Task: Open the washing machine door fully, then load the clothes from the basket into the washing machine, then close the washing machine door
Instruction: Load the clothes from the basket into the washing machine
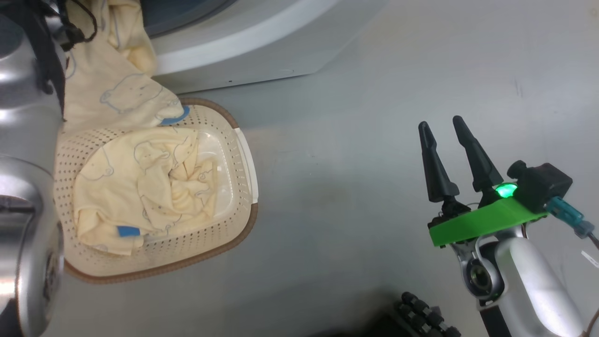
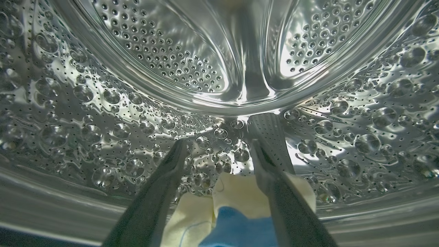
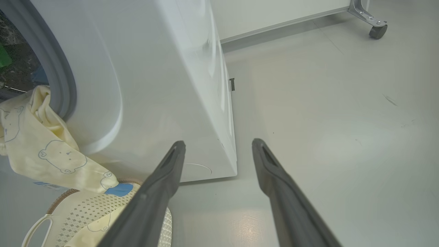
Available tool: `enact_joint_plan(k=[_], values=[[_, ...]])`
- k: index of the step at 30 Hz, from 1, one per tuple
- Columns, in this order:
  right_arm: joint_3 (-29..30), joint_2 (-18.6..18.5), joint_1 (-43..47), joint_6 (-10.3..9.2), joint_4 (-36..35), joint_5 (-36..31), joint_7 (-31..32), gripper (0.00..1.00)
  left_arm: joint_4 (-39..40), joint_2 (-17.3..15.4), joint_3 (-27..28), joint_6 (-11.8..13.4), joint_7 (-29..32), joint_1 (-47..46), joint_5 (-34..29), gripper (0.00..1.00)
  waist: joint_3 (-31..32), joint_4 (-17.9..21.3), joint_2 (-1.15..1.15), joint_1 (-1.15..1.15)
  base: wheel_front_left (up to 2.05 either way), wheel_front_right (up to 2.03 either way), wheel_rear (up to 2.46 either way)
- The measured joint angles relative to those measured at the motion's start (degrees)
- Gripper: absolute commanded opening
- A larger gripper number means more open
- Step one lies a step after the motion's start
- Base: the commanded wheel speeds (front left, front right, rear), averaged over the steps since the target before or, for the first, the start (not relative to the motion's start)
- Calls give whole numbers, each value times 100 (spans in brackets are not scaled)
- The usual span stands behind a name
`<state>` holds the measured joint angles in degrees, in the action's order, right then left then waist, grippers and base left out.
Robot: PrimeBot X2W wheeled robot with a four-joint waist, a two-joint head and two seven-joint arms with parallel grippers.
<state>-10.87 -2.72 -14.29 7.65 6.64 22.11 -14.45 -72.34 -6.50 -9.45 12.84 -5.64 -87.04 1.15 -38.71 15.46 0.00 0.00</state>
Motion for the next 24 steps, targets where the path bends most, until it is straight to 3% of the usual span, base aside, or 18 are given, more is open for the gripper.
enact_joint_plan(k=[10, 15, 20, 24], values=[[165, -1, 86, 0, -9, -30, 0, 100, -74, 368, -25, 25, -326, 436, 255, 100, 285, -290, 0, 0, 0, 0, 0], [265, -1, 116, 0, -43, -62, 0, 100, 54, 504, -78, -113, -615, 638, 442, 100, 331, -495, 0, 0, 0, 0, 0], [390, -55, 118, 0, -75, -154, 0, 100, 544, 520, -320, -381, -805, 1198, 870, 100, 422, -668, 0, 0, 0, 0, 0], [510, -129, 157, 0, -81, -189, 0, 100, 1258, 525, -806, -422, -854, 1804, 1362, 100, 533, -804, 0, 0, 0, 0, 0]])
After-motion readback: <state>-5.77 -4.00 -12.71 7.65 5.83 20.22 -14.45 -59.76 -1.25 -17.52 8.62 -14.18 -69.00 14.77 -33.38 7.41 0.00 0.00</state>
